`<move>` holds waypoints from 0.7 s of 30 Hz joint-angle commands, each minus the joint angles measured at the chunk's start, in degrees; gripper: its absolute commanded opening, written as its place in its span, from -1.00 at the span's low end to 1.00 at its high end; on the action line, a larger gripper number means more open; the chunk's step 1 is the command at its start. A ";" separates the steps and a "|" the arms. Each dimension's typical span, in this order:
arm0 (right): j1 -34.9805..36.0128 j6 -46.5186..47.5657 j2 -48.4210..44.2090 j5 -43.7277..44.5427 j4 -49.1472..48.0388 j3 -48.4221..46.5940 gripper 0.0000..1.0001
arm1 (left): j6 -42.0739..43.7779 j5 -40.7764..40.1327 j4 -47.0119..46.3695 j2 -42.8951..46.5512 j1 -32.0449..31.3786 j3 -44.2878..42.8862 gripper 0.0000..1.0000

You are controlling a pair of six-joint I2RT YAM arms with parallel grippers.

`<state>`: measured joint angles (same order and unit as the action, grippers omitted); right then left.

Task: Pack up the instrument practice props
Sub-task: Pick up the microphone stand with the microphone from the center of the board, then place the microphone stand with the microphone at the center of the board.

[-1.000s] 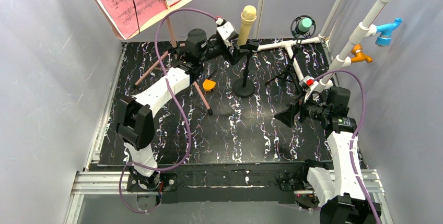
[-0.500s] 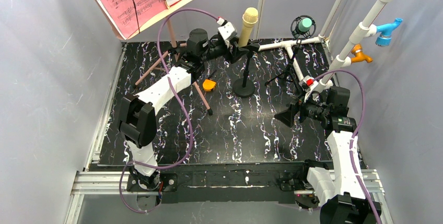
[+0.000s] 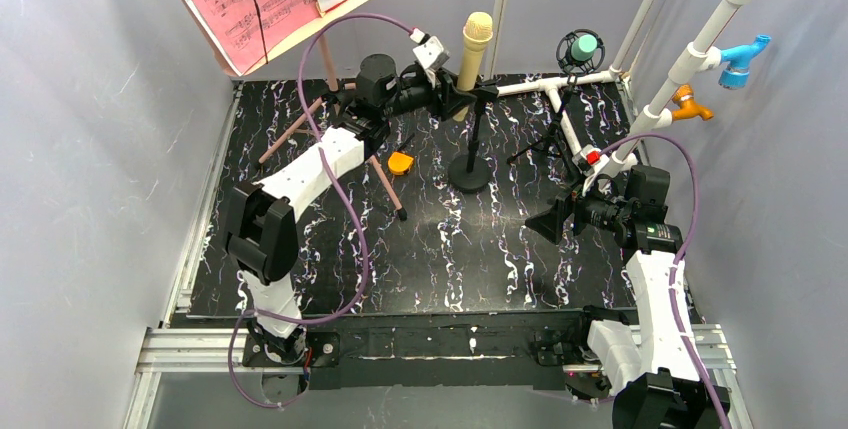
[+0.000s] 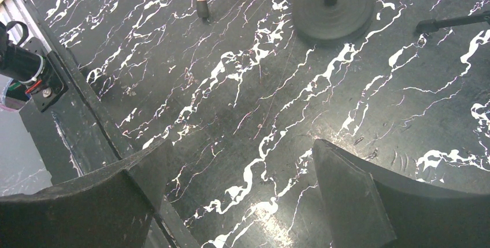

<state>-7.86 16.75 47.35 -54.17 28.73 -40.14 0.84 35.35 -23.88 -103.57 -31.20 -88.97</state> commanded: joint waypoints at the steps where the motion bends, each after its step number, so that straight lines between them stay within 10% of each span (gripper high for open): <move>1: 0.17 0.61 0.23 -1.50 -0.74 -0.19 1.00 | -7.78 2.80 -1.82 8.68 -1.41 0.70 -1.00; 21: -0.03 16.97 0.42 -10.41 12.80 -3.70 1.00 | 5.30 -17.37 -1.85 29.75 -20.45 21.96 -1.00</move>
<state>-7.86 27.55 48.14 -60.38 36.91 -40.58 0.58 25.32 -20.88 -78.15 -48.05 -67.85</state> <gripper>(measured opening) 1.001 0.417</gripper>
